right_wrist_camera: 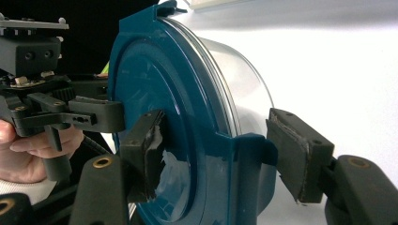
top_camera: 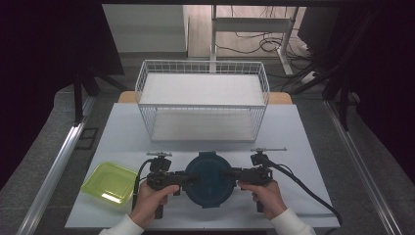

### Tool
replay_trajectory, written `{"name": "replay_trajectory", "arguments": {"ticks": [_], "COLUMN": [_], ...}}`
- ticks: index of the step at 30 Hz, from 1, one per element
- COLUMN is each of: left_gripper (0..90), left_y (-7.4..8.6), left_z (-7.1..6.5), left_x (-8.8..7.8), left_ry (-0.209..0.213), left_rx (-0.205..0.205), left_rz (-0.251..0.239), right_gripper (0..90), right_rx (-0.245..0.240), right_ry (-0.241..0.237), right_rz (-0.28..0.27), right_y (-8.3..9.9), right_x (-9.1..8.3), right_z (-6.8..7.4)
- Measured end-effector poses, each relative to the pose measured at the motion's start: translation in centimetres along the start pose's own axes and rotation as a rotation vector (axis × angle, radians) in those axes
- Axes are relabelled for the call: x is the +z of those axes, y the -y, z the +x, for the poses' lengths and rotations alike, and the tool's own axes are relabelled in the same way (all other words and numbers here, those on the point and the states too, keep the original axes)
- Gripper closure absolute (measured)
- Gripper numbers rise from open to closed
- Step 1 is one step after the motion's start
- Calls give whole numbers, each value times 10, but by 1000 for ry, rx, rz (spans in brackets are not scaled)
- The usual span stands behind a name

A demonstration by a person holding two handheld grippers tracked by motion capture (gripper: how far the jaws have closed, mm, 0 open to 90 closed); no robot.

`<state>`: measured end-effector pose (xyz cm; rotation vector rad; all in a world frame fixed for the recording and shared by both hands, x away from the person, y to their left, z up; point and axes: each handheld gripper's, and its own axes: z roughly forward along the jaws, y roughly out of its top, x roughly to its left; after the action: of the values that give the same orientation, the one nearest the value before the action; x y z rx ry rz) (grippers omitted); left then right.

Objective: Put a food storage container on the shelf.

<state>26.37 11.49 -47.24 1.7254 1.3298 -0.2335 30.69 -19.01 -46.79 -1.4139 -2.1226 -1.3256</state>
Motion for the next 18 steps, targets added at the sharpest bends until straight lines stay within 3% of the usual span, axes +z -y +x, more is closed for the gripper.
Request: {"name": "replay_trajectory", "arguments": {"ticks": [18], "left_gripper": [365], "left_y": [-20], "left_z": [-9], "left_x": [-9], "left_ry": [16], "left_rx": [25], "left_rz": [-41], "right_gripper": [380], "right_rx": [-62], "right_ry": [17], "right_rz": [-42], "right_y": [-22], "right_x": [-12], "right_z": [14]}}
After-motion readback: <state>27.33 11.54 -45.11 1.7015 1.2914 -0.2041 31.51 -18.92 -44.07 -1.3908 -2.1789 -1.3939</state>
